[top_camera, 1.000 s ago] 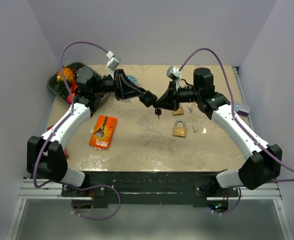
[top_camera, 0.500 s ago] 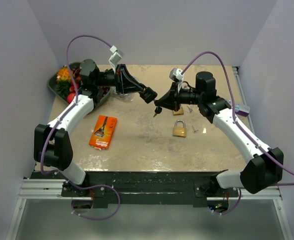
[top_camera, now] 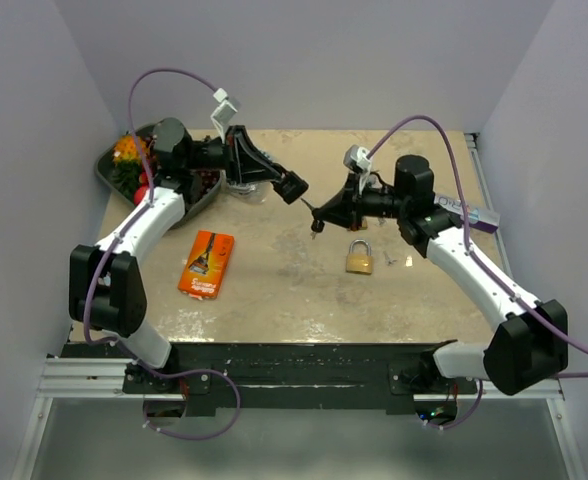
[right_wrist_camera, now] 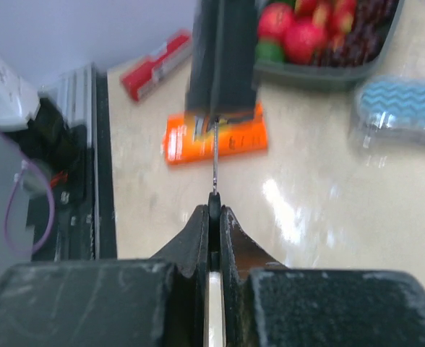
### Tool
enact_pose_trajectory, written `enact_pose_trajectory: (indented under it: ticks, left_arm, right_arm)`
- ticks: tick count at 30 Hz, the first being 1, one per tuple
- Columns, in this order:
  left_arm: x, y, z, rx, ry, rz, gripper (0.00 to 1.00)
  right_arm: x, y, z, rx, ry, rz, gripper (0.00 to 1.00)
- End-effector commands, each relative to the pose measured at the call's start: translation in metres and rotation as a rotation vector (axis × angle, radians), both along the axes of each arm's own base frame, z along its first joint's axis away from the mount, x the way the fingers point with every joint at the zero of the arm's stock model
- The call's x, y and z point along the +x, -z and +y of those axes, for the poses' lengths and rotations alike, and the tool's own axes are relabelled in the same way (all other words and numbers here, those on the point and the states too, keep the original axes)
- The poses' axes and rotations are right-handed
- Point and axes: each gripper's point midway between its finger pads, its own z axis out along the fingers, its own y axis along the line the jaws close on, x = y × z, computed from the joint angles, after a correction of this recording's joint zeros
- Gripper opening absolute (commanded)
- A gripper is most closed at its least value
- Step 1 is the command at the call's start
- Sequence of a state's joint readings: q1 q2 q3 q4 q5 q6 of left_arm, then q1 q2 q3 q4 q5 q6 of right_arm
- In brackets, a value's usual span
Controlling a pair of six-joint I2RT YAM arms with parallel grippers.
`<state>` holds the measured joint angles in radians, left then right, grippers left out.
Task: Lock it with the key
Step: Lock the lock, then place the lock at the center of the board, then place the key at the center of the board.
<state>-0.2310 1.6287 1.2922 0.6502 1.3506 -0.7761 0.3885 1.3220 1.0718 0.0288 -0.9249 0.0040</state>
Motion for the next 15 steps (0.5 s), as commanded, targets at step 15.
enact_pose_trajectory:
  ticks: [15]
  left_arm:
    - [0.050, 0.019, 0.048, 0.062, -0.258, -0.013, 0.00]
  right_arm:
    - [0.028, 0.068, -0.028, 0.031, 0.317, 0.437, 0.00]
